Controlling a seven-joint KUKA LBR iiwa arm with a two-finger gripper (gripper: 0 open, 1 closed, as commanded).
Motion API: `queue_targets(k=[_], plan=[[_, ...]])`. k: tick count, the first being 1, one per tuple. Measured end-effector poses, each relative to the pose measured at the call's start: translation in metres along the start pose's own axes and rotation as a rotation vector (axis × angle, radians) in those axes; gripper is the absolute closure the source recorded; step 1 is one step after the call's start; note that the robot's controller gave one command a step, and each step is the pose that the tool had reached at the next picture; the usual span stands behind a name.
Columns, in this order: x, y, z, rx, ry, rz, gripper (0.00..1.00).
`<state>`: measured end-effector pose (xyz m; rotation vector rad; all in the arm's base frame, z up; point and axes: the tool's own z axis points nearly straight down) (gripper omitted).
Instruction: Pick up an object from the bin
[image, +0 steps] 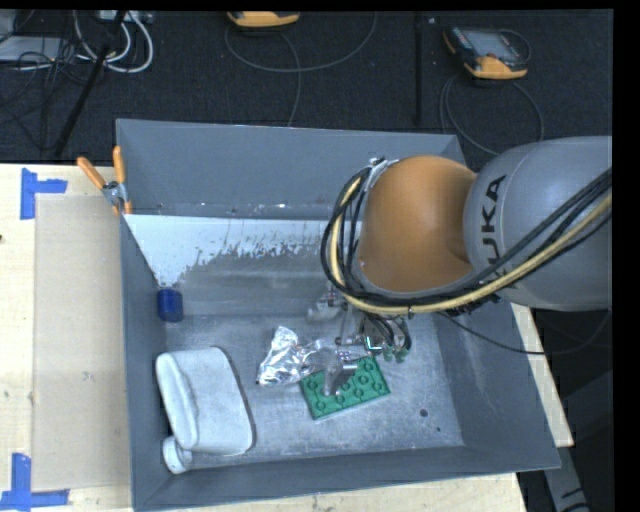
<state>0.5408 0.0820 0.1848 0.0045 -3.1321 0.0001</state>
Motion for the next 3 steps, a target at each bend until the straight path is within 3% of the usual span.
queue_targets(k=[1, 2, 3], plan=[[-0.008, -0.053, 0.106, 0.000, -0.013, -0.261, 0.00], [-0.010, -0.052, 0.104, 0.000, -0.021, -0.258, 1.00], [-0.010, -0.027, 0.001, 0.000, -0.017, -0.259, 1.00]])
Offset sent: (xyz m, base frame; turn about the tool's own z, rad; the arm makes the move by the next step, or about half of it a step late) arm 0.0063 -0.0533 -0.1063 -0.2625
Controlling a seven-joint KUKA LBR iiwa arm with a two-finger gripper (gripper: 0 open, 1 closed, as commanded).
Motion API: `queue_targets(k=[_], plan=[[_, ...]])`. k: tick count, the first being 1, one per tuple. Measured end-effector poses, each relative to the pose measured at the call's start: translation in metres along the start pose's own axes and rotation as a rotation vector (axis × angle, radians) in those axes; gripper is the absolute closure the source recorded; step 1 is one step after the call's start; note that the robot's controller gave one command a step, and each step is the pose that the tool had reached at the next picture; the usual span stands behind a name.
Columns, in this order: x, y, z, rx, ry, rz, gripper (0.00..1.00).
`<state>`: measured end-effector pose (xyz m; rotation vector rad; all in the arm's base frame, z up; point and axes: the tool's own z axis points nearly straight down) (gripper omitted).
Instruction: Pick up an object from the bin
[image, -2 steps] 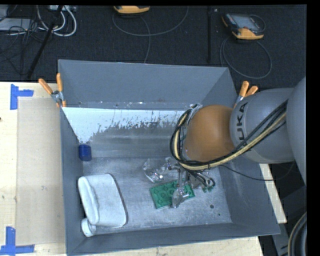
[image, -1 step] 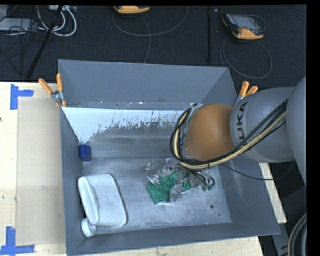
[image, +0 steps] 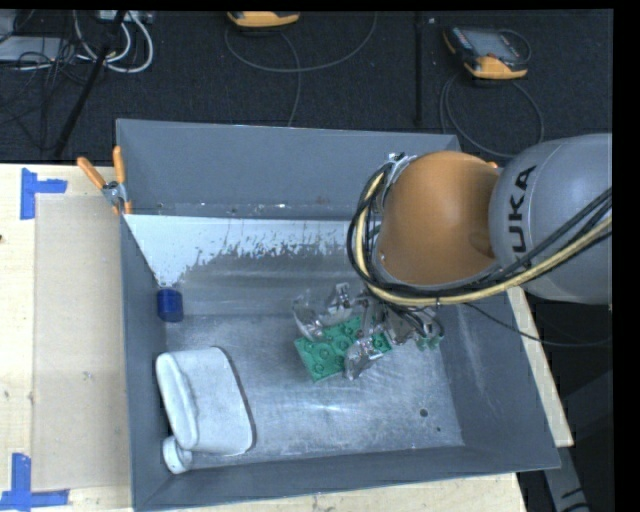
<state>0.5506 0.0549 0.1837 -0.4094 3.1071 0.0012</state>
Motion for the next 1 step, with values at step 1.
queue_targets(k=[1], plan=[[0.0178, -0.0062, -0.1649, 0.001, -0.001, 0.022, 1.00]])
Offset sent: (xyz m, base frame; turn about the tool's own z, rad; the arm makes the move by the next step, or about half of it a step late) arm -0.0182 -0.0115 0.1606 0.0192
